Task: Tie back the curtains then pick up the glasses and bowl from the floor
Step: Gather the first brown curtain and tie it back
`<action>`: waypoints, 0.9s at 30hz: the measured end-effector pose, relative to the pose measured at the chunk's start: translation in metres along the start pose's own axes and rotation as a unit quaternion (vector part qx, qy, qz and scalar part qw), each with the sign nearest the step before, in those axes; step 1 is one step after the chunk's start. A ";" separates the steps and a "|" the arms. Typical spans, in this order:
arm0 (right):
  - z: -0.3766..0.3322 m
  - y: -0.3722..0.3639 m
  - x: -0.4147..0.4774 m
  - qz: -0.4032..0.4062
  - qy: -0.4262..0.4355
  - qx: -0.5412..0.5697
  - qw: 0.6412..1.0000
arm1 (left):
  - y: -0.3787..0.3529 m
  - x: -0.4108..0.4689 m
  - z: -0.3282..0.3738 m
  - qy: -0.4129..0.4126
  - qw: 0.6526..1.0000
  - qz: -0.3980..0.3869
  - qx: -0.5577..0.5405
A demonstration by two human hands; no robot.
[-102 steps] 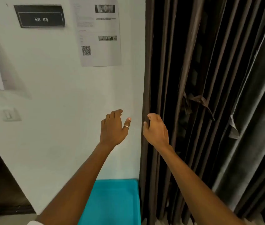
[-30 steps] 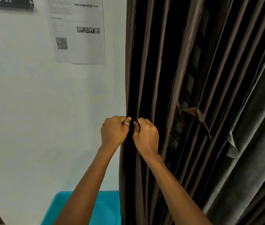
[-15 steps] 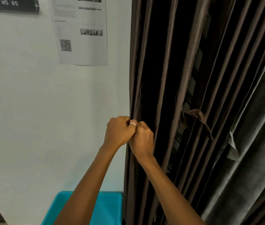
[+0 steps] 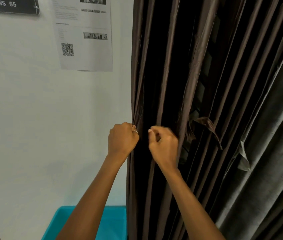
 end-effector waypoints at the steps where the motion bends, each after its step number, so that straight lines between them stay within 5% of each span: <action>1: 0.002 0.006 0.002 0.064 -0.019 -0.032 0.997 | 0.000 0.000 0.000 -0.002 1.000 -0.002 -0.005; 3: 0.001 0.012 0.007 0.106 -0.043 -0.071 0.991 | -0.001 0.000 0.001 -0.011 1.000 -0.004 -0.011; 8: 0.021 0.025 0.028 0.017 -0.061 -0.148 0.987 | 0.005 0.003 -0.009 -0.003 1.000 0.001 -0.017; 17: 0.071 0.082 0.055 0.074 -0.163 -0.140 0.974 | 0.030 0.023 -0.054 0.046 0.998 0.045 0.020; 27: 0.025 0.032 0.013 0.014 -0.026 -0.101 0.994 | -0.007 0.007 -0.008 -0.007 1.000 0.012 -0.013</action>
Point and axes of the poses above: each hand's wrist, its own x-axis towards the middle knuckle, its own y-axis out of the back of the hand, z = x × y, the point moved 2 cm from there along x, towards the middle knuckle, and after that the axes turned 2 degrees about -z, right-handed, at the moved point
